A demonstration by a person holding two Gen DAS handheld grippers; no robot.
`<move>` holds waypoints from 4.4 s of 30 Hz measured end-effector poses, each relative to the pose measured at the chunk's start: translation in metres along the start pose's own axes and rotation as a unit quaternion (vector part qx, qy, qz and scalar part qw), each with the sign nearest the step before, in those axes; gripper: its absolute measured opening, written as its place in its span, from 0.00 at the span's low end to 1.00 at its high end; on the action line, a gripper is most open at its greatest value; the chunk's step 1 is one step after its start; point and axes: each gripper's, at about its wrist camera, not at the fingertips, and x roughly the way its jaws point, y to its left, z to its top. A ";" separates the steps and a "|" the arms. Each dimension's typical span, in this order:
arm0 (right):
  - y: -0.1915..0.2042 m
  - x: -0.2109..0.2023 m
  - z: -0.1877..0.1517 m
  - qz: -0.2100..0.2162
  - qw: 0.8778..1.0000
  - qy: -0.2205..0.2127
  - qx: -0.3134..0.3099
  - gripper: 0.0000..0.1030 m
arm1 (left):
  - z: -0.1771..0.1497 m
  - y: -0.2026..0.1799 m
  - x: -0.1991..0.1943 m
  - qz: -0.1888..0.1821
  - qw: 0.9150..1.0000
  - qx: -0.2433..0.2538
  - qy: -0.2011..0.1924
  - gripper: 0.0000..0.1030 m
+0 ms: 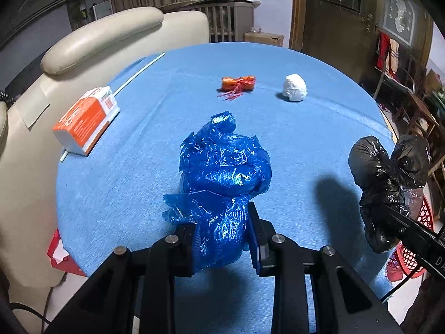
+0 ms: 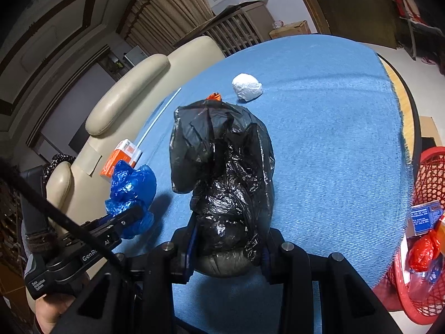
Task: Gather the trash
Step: 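Lift both bags and carry them toward the red wastebasket, then hold the black bag and blue bag above the red wastebasket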
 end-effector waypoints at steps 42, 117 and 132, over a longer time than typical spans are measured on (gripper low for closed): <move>-0.034 -0.074 -0.039 -0.021 0.993 -0.077 0.082 0.37 | 0.010 -0.060 -0.020 -0.045 0.992 0.116 -0.032 0.30; -0.101 -0.179 -0.066 -0.198 0.955 -0.134 0.175 0.37 | -0.009 -0.236 -0.024 -0.179 0.950 0.254 0.009 0.29; -0.104 -0.175 -0.068 -0.200 0.955 -0.131 0.177 0.37 | -0.008 -0.235 -0.019 -0.183 0.948 0.262 0.016 0.29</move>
